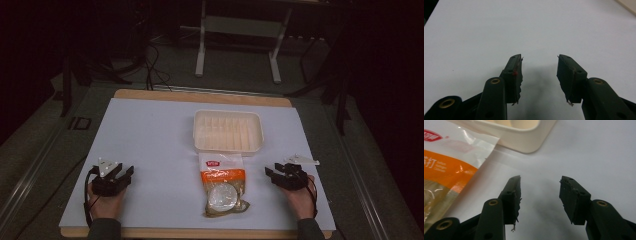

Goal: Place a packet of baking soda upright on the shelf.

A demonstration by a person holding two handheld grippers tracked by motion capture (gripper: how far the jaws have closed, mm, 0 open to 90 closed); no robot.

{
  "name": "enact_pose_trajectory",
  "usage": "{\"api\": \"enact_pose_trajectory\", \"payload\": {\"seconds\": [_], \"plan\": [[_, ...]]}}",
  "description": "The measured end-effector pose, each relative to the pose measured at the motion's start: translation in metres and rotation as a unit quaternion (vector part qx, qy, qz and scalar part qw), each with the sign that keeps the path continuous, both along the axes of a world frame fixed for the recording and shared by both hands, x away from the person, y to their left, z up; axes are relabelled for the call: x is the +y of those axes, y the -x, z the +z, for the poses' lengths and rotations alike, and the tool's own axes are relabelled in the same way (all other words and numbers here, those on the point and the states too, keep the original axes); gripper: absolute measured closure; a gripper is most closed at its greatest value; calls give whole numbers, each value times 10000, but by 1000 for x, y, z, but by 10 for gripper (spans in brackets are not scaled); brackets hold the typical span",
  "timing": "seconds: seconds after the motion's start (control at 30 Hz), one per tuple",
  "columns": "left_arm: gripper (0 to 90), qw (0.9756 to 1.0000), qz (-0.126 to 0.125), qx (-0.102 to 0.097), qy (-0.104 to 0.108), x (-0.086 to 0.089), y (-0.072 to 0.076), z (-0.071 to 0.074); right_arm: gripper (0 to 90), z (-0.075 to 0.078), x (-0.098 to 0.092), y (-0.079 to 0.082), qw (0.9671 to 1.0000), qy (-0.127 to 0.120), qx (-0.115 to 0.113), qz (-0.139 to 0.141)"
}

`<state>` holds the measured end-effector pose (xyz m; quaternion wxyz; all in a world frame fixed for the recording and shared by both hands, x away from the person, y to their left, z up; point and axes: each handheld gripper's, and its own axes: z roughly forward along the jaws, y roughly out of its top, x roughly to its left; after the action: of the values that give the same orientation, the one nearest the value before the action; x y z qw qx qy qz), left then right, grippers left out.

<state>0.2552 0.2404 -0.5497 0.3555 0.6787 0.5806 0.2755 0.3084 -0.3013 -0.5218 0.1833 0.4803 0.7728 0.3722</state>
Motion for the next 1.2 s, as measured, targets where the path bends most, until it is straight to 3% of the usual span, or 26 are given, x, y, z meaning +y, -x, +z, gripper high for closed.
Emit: {"api": "enact_pose_trajectory", "payload": {"seconds": [0.57, 0.83, 1.2], "plan": [[528, 9995, -98, -8, -286, -6, 0, -1, 418, 7, 20, -20, 9978, -207, 302, 560], [524, 9995, -100, -9, -312, -7, 0, -1, 389, 9, 30, -26, 9950, -404, 463, 791], [523, 9993, -111, -14, -353, -8, 0, -1, 329, 7, 48, -34, 9916, -483, 610, 1038]]}}
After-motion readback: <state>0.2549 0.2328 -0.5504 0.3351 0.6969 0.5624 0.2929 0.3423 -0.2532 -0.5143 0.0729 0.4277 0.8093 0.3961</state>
